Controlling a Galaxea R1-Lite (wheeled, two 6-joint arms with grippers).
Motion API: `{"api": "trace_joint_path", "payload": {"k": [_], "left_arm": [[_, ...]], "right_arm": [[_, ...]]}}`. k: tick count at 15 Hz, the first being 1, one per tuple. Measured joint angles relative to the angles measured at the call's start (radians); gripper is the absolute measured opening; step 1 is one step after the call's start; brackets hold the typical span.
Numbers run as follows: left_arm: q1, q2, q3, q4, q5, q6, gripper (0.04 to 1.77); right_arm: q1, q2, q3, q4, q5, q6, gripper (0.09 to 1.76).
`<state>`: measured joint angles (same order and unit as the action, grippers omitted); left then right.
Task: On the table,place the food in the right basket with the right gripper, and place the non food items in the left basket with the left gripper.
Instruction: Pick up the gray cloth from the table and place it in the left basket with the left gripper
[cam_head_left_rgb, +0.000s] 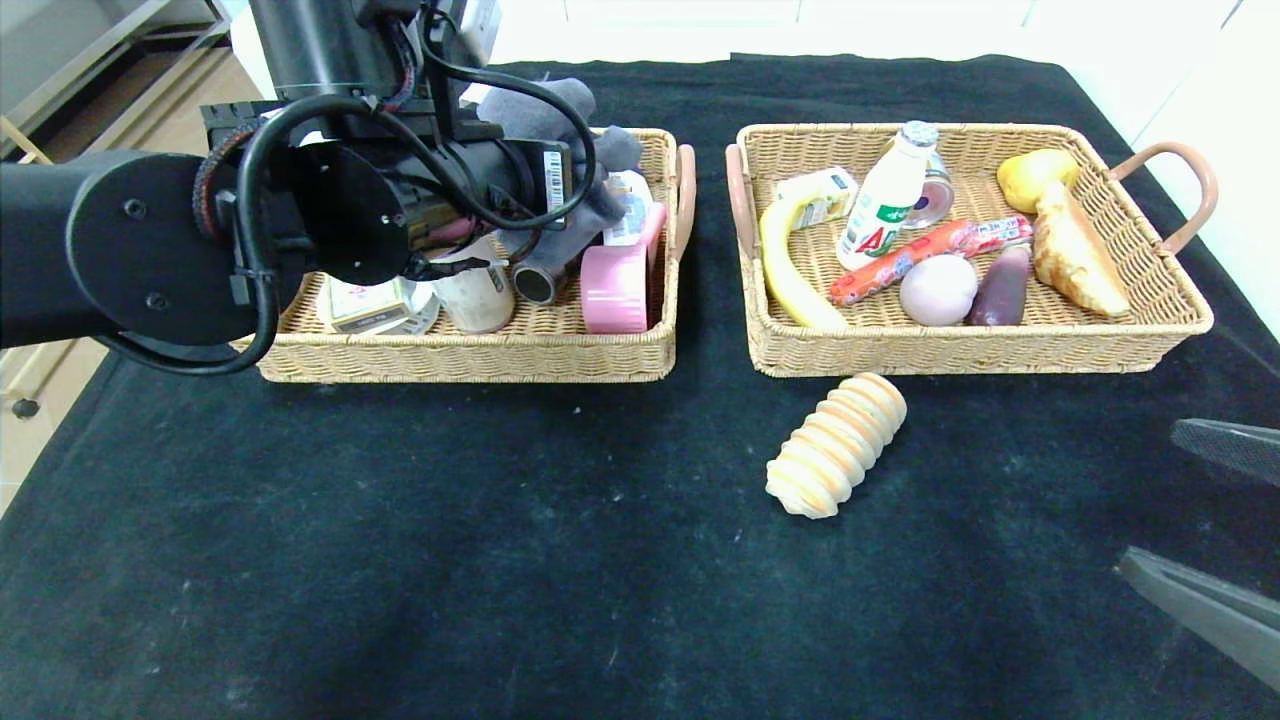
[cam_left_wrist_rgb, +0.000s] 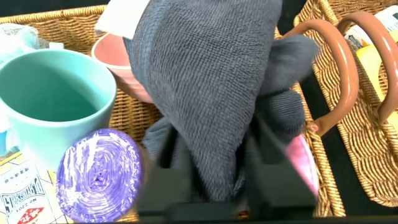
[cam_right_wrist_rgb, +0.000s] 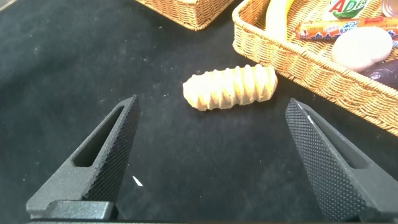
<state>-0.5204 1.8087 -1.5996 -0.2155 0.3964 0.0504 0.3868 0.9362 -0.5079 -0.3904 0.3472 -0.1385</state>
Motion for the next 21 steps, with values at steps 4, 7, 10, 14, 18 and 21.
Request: {"api": "trace_joint_path", "payload": {"k": [4,7,10,14,18,21], "left_arm": [[0.001,0.003,0.004,0.006,0.000,0.000,1.03],[0.000,0.001,0.008,0.010,0.000,0.000,1.25],[-0.001,-0.001,0.011,0.014,0.000,0.000,1.40],[-0.021,-0.032,0.045,0.022,0.001,0.001,1.52],[-0.107,-0.139,0.181,0.092,-0.026,0.006,1.60],[-0.159,-0.234,0.307,0.140,-0.104,0.019,1.64]], "right_arm": [[0.001,0.001,0.001,0.000,0.000,0.000,1.71],[0.001,0.001,0.001,0.000,0.000,0.000,1.71],[0.001,0.001,0.001,0.000,0.000,0.000,1.71],[0.001,0.001,0.002,0.000,0.000,0.000,1.71],[0.000,0.001,0.003,0.001,0.001,0.000,1.71],[-0.001,0.002,0.006,0.003,0.001,-0.005,1.71]]}}
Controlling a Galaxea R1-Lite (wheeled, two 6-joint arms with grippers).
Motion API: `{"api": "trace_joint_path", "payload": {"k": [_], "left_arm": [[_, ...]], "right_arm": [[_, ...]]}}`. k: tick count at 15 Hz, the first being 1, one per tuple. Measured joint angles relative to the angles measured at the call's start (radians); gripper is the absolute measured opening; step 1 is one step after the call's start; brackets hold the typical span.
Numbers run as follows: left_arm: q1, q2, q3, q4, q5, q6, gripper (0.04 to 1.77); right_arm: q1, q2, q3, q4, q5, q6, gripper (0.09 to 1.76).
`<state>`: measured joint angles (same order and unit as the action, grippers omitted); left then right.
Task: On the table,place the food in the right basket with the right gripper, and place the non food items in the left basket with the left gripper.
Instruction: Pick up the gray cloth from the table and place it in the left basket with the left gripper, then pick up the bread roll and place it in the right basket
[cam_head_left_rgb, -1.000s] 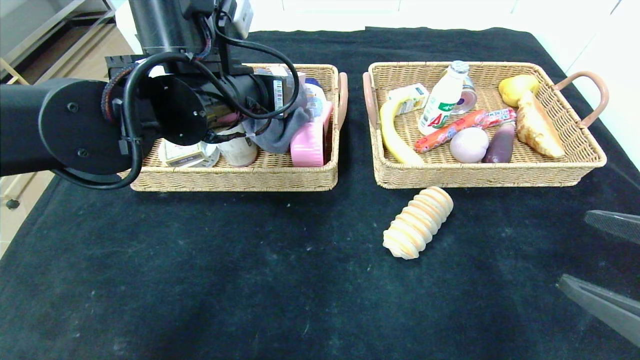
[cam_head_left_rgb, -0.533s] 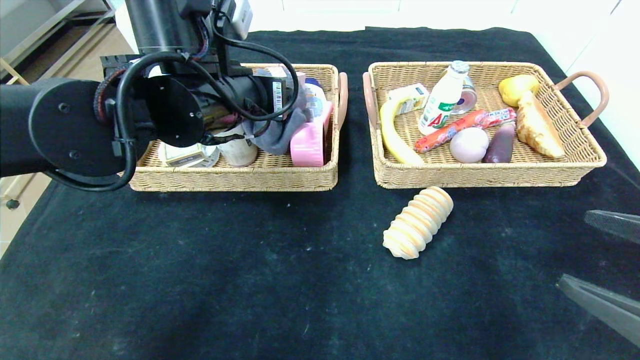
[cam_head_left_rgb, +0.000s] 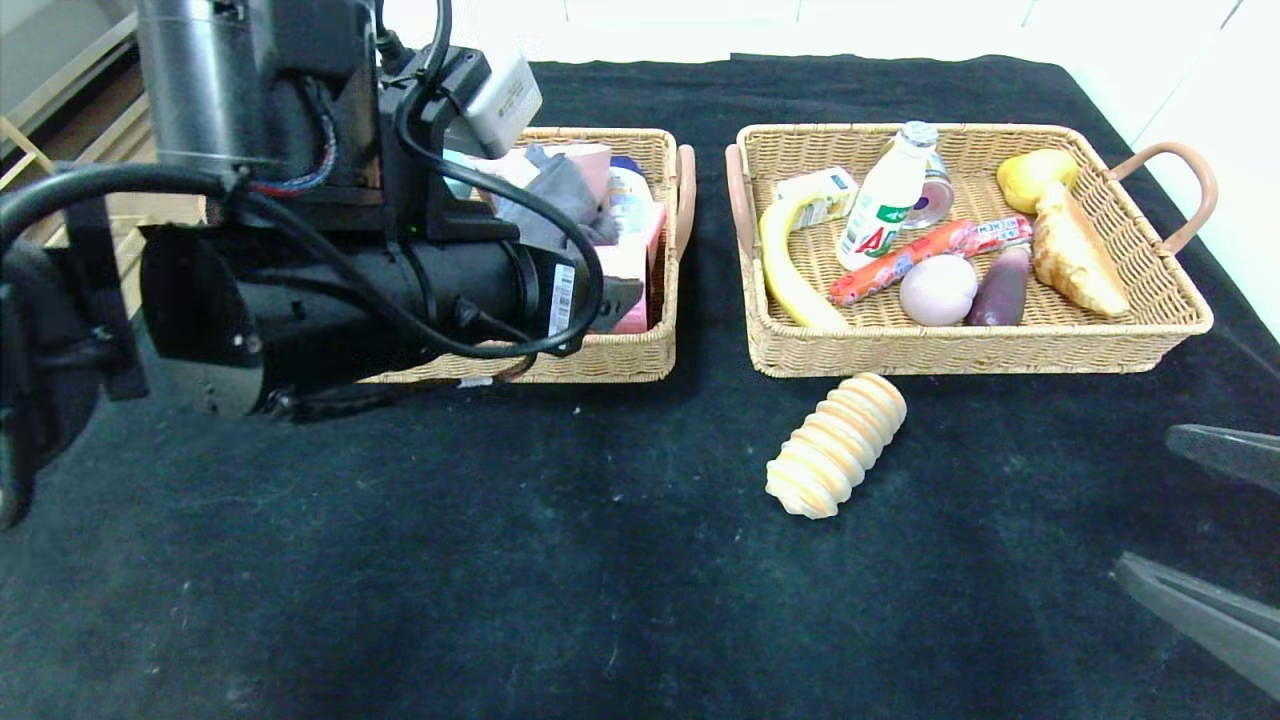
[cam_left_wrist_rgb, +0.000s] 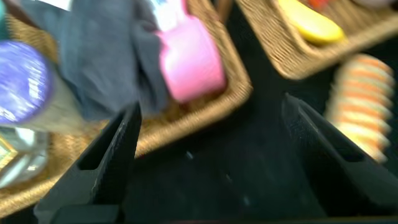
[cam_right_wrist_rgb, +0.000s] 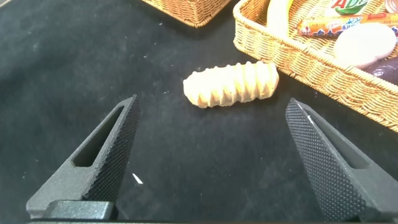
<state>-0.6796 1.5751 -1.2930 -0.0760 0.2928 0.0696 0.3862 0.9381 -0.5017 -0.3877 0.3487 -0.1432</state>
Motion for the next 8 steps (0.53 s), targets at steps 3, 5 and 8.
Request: {"api": "trace_joint_path", "payload": {"k": [3,5,8], "left_arm": [[-0.032,-0.090,0.147,0.001,-0.081,0.012,1.66],[-0.044,-0.152,0.256,-0.003,-0.150,0.040,1.67],[-0.057,-0.246,0.403,-0.011,-0.261,0.114,1.69]], "right_arm": [[-0.001,0.006,-0.001,0.001,0.000,-0.003,1.71],[-0.001,0.013,-0.001,0.002,0.000,-0.003,1.71],[-0.001,0.017,-0.001,0.003,0.000,-0.005,1.71]]}}
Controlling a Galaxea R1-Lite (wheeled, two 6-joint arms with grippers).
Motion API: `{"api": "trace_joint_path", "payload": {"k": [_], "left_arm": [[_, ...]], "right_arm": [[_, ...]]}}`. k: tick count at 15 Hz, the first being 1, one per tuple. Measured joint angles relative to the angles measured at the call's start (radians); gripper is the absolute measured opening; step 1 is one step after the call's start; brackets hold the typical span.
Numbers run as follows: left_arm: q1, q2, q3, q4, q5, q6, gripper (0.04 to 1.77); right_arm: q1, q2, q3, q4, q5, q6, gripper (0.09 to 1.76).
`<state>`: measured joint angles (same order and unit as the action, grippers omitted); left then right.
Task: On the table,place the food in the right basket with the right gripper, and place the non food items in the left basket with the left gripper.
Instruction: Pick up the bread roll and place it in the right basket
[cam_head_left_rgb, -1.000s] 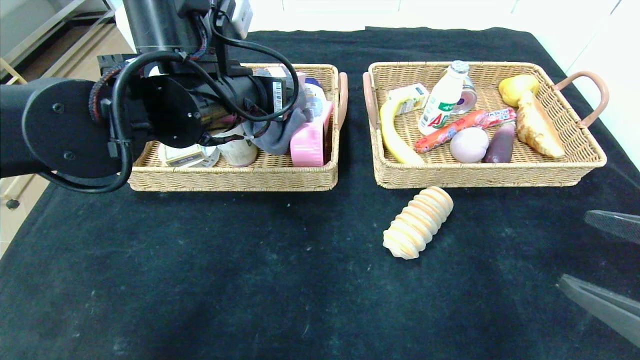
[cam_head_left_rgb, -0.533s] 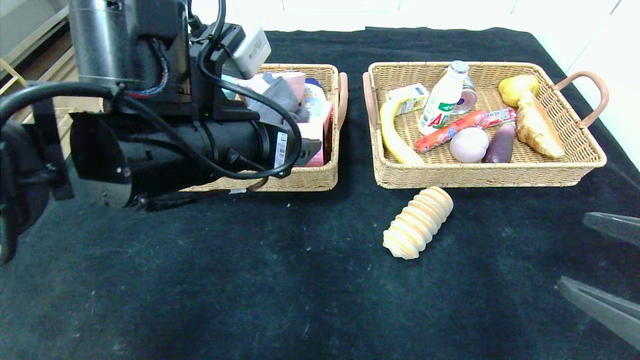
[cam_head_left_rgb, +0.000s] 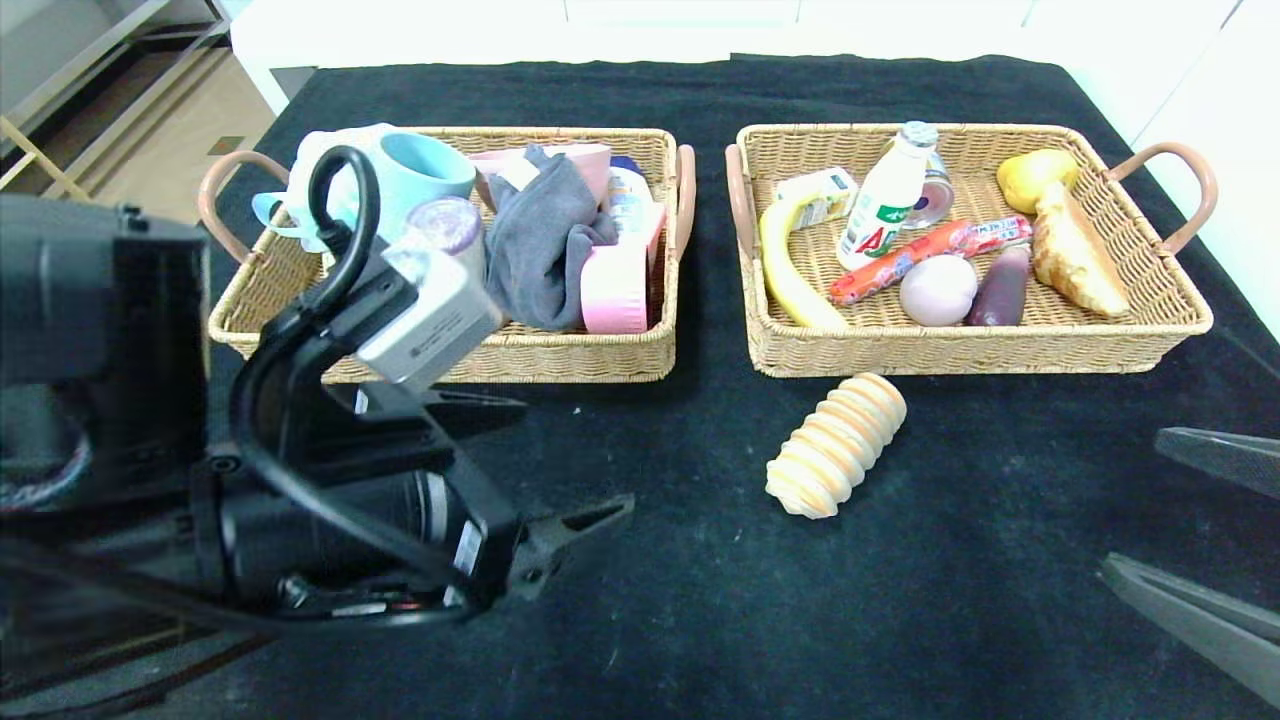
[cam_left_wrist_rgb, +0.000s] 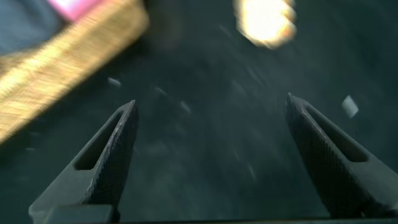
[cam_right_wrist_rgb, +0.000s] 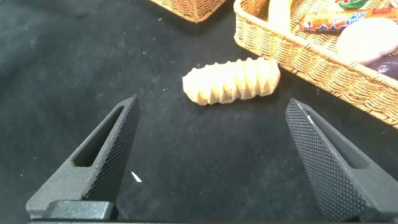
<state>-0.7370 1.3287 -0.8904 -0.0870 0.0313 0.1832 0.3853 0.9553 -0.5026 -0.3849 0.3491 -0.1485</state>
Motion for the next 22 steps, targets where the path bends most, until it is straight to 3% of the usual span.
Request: {"api": "trace_joint_path", "payload": {"k": [4,9,14,17,22], "left_arm": [[0.014,-0.101,0.149,-0.020,-0.099,0.032,1.70],[0.066,-0.190,0.293,-0.206,-0.116,0.034,1.70],[0.102,-0.242,0.312,-0.219,-0.116,0.026,1.71],[0.117,-0.243,0.312,-0.218,-0.111,0.024,1.71],[0.133,-0.237,0.311,-0.218,-0.105,0.024,1.71]], "right_arm": [[0.002,0.013,0.004,0.001,0.000,-0.004,1.71],[0.014,0.038,0.010,0.000,-0.001,-0.003,1.71],[0.031,0.106,-0.021,-0.005,-0.045,-0.003,1.71],[0.129,0.165,-0.104,0.038,-0.251,0.003,1.71],[0.373,0.329,-0.291,0.186,-0.762,0.206,1.71]]}}
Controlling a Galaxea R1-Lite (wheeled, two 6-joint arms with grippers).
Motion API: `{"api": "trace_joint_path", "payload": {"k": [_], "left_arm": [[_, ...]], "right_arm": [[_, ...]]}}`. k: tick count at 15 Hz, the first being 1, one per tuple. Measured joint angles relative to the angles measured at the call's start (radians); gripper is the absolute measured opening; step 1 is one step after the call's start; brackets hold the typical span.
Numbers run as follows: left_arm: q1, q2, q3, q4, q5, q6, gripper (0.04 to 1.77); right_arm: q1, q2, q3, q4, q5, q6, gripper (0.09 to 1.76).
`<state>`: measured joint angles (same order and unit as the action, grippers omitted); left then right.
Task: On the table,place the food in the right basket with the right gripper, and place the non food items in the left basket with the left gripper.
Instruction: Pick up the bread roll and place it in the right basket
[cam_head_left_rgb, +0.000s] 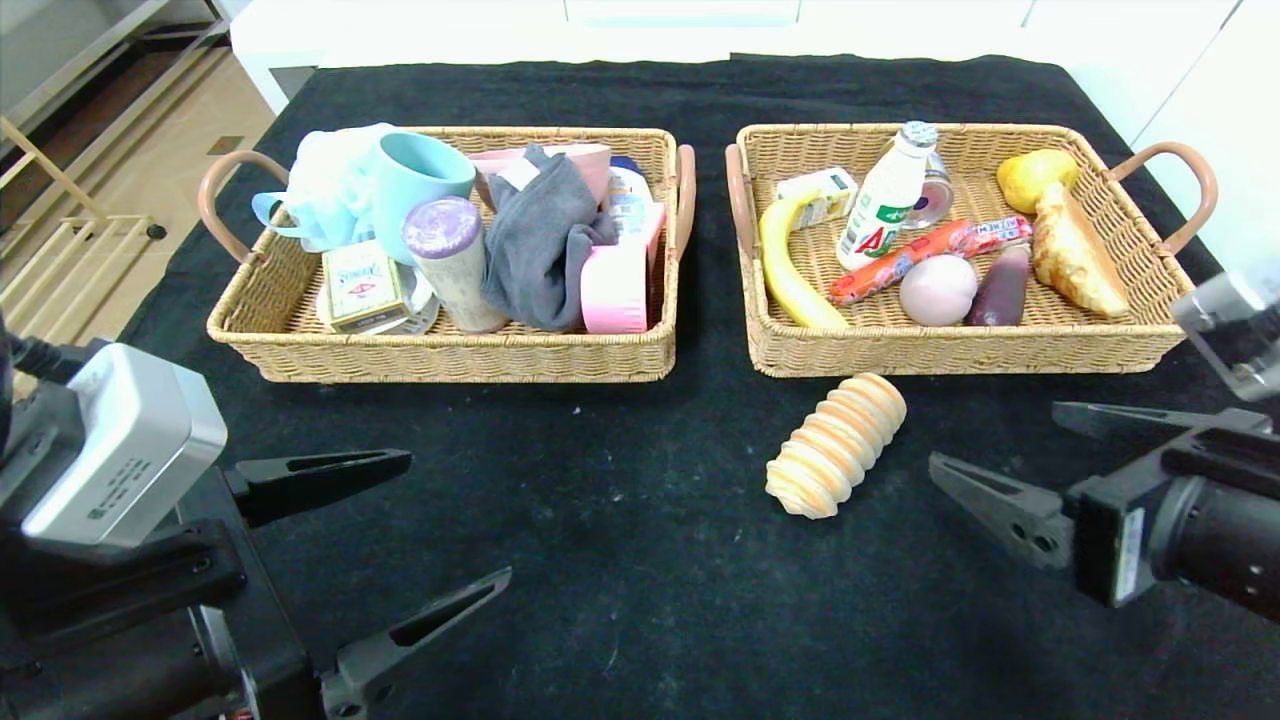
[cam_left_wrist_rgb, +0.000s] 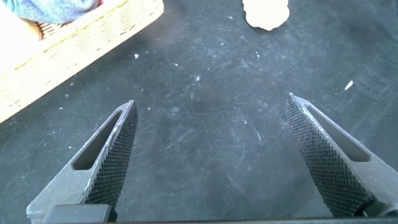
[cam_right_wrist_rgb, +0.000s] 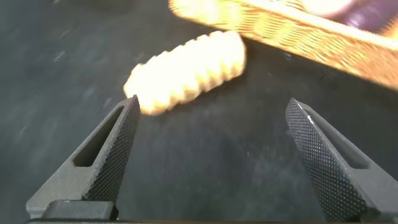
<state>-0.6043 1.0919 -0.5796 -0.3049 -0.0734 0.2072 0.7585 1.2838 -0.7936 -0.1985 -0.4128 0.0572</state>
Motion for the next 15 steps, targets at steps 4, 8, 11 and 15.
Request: {"api": "trace_joint_path", "payload": {"k": [4,8,11,15], "left_arm": [[0.005,0.002,-0.003,-0.001,0.002,0.001,1.71],[0.004,0.003,-0.004,-0.003,0.002,0.000,1.72],[0.004,0.001,-0.005,-0.003,0.003,0.001,1.72],[0.004,0.000,-0.009,-0.002,0.003,0.001,1.72]], "right_arm": [[0.062,0.172,-0.170,0.125,-0.187,0.242,1.71],[0.067,0.291,-0.367,0.322,-0.203,0.505,1.71],[0.054,0.367,-0.431,0.357,-0.215,0.586,1.71],[0.043,0.440,-0.461,0.355,-0.260,0.676,1.71]]}}
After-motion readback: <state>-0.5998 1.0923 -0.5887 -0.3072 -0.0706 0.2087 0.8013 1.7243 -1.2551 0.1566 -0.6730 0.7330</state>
